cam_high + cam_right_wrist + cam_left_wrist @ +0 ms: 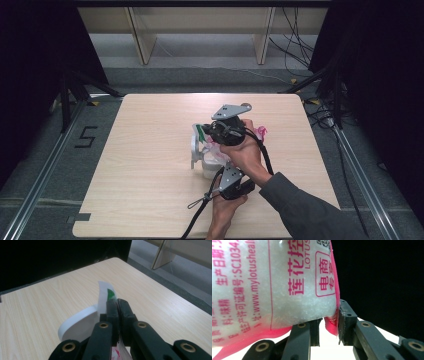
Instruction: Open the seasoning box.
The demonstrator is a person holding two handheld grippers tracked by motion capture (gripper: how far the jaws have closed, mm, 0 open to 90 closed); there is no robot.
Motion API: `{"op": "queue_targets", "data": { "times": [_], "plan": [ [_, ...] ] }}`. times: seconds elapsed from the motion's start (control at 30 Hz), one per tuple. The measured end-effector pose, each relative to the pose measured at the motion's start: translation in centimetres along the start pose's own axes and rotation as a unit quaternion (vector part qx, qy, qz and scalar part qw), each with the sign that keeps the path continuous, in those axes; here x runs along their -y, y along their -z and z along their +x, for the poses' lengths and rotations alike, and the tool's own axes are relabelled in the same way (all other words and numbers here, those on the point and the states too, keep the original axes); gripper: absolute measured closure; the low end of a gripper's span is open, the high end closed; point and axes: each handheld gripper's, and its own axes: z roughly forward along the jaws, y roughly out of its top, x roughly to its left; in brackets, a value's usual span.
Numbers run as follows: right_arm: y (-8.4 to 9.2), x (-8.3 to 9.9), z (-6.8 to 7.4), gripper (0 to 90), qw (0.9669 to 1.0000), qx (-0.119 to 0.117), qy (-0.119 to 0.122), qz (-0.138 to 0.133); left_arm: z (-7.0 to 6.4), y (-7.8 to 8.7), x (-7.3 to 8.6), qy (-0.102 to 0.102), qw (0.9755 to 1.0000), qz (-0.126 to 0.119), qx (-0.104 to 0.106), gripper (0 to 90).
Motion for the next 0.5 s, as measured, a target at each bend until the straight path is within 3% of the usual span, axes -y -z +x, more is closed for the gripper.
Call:
{"op": "queue_targets", "data": {
  "times": [0.07, 0.1, 0.13, 0.33, 0.37, 0.4, 0.43, 0.47, 0.5],
  "plan": [
    [-0.16, 0.03, 0.06, 89.1, 1.0, 0.003, 0.005, -0.005, 0.03, -0.03, 0.03, 0.001, 1.0, 0.002, 0.0, 73.7],
    [-0.11, 0.04, 0.07, 89.1, 1.0, 0.002, 0.004, 0.003, 0.14, -0.25, 0.17, 0.003, 0.9999, -0.009, 0.007, 73.8],
    [-0.27, 0.08, 0.01, 89.1, 0.9999, 0.002, 0.013, 0.001, 0.08, -0.1, 0.15, 0.003, 1.0, 0.002, -0.002, 73.7],
    [-0.12, 0.03, 0.07, 89.1, 1.0, 0.002, 0.003, 0.002, 0.14, -0.2, 0.15, 0.004, 0.9999, -0.01, 0.007, 73.8],
    [-0.36, 0.08, 0.08, 89.1, 0.9999, 0.003, 0.017, 0.0, 0.1, -0.25, 0.21, 0.007, 0.9999, -0.012, 0.008, 73.7],
    [-0.41, 0.15, 0.27, 89.1, 0.9998, 0.009, 0.016, 0.005, -0.4, -0.46, 0.18, 0.037, 0.9989, -0.028, 0.008, 73.7],
    [-0.41, 0.13, 0.28, 89.1, 0.9998, 0.005, 0.019, 0.01, -0.5, -0.54, 0.14, 0.045, 0.9983, -0.035, 0.008, 73.7],
    [-0.48, 0.12, 0.19, 89.1, 0.9997, 0.006, 0.022, 0.004, 0.13, -0.02, 0.03, 0.003, 1.0, 0.001, 0.001, 73.7],
    [-0.34, 0.1, 0.18, 89.1, 0.9999, 0.004, 0.009, 0.003, 0.12, 0.02, 0.0, 0.001, 1.0, 0.0, 0.001, 73.8]
  ]
}}
